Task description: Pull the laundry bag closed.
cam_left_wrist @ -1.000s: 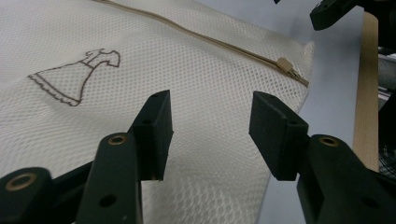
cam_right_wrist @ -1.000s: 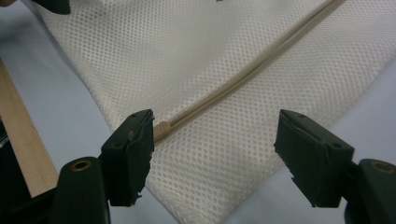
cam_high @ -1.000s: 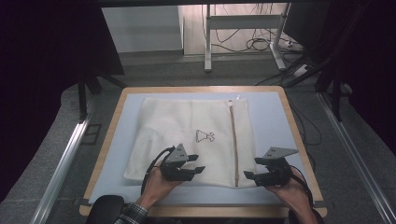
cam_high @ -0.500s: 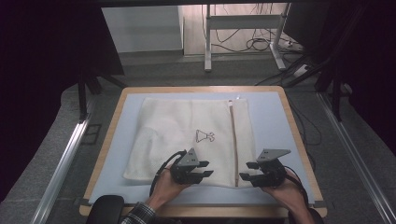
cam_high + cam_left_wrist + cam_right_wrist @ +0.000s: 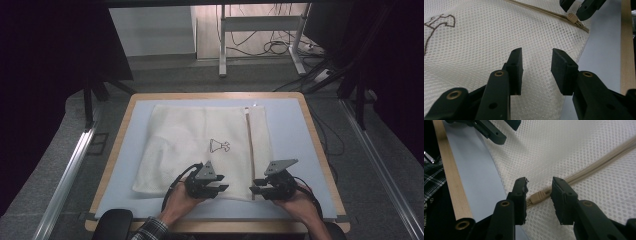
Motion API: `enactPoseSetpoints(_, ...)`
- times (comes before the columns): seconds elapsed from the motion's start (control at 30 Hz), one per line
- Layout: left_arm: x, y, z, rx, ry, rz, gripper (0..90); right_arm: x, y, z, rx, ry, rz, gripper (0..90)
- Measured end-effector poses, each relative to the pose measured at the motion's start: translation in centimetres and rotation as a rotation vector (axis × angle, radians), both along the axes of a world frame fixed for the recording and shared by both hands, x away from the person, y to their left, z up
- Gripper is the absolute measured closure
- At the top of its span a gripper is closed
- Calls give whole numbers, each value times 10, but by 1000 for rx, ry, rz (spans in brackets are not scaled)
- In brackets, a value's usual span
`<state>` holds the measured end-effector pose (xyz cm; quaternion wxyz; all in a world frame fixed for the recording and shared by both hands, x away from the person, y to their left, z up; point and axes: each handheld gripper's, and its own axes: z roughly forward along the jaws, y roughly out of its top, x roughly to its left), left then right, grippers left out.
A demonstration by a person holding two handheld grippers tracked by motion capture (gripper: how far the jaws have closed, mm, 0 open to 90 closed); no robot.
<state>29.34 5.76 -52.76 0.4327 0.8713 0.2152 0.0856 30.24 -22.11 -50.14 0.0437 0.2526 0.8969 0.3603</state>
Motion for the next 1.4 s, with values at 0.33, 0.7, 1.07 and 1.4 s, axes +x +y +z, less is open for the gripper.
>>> enactPoseSetpoints(0.33, 0, 0, 0, 0, 2, -1, 611, 0, 2, 1, 2, 23, 30, 764)
enactPoseSetpoints(0.7, 0, 0, 0, 4, -1, -4, 608, -7, 8, 0, -68, 12, 81, 821)
enactPoseSetpoints(1.07, -5, -13, 2, -29, 16, -42, 599, -7, 9, 2, -80, -3, 83, 862)
enactPoseSetpoints(1.4, -7, -25, -2, 16, 19, -63, 608, -7, 13, -2, -98, -15, 72, 836)
